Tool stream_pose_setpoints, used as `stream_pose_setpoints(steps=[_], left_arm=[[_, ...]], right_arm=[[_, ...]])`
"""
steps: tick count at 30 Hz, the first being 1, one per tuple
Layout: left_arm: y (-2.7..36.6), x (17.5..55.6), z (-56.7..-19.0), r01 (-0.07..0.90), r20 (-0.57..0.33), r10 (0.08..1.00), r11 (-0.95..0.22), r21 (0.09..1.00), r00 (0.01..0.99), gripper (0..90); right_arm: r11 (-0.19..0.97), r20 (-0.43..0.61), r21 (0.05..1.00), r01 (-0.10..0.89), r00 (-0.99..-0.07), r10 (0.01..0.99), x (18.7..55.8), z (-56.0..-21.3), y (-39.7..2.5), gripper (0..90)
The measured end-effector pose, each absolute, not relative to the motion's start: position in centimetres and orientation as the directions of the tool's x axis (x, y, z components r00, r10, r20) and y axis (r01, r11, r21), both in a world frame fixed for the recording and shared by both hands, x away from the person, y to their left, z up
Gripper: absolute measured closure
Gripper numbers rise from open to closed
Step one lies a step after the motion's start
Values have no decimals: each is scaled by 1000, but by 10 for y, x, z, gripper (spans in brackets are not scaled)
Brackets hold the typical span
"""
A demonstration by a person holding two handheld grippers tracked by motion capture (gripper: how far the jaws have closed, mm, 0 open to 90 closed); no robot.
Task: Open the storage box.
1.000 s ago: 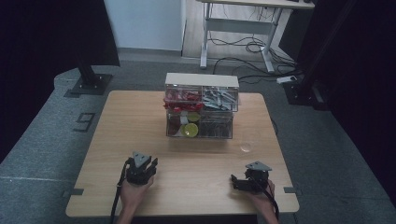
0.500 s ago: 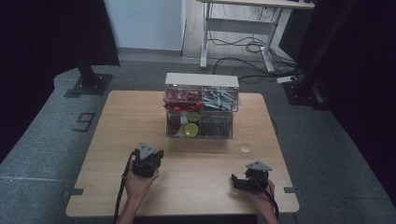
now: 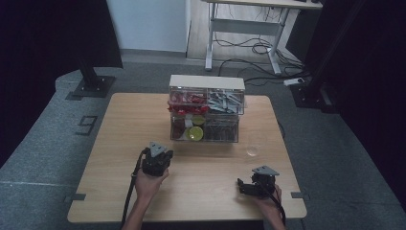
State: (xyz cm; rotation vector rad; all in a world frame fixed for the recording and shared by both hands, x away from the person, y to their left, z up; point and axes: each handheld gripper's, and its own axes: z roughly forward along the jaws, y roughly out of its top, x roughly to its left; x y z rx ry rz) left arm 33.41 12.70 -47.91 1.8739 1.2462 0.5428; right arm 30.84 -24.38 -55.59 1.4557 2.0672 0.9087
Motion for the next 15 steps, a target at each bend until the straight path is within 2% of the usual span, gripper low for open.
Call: stream_pose_setpoints(steps=[15], left_arm=[[115,354,-485,590,-133,887,-175,788,441,900]], right_arm=[[219,10,734,643,-333,943,308,-556,-244,87]])
